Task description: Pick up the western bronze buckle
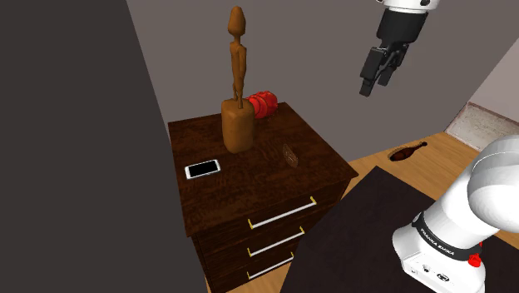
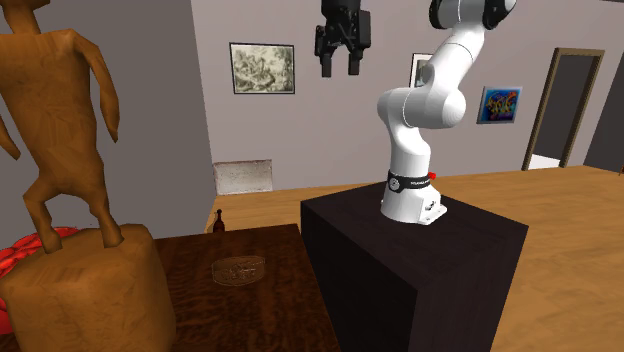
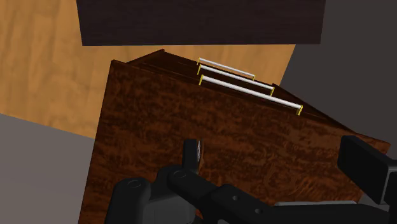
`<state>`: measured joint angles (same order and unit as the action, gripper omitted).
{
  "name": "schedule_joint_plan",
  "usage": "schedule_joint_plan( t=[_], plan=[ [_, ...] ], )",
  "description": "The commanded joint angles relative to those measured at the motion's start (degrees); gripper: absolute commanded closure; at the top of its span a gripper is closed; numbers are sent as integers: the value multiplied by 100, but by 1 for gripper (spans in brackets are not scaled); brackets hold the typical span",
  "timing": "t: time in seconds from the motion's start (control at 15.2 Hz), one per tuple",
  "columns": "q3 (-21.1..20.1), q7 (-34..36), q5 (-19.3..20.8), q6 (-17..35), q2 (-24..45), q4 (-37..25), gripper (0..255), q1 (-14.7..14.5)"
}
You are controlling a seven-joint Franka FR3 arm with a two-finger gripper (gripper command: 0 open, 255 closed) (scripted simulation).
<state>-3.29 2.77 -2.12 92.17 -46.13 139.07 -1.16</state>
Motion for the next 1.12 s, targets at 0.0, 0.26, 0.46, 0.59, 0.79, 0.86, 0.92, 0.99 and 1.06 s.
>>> schedule_joint_plan(
  t=[0.0, 0.26, 0.46, 0.59, 0.79, 0.86, 0.92, 0.99, 1.06],
  plan=[
    [0, 0, 0, 0, 0, 0, 0, 0],
    [55, -93, 19, 828, 459, 383, 0, 36],
    [95, -161, 29, 1460, 899, 587, 0, 63],
    [121, -207, 34, 1882, 1235, 680, 0, 80],
    [161, -276, 38, 2510, 1800, 755, 0, 104],
    [173, -299, 38, 2716, 2002, 762, 0, 112],
    [186, -323, 36, 2918, 2210, 761, 0, 119],
    [198, -347, 34, 3118, 2424, 750, 0, 125],
    [210, -372, 31, 3314, 2644, 731, 0, 132]
  ],
)
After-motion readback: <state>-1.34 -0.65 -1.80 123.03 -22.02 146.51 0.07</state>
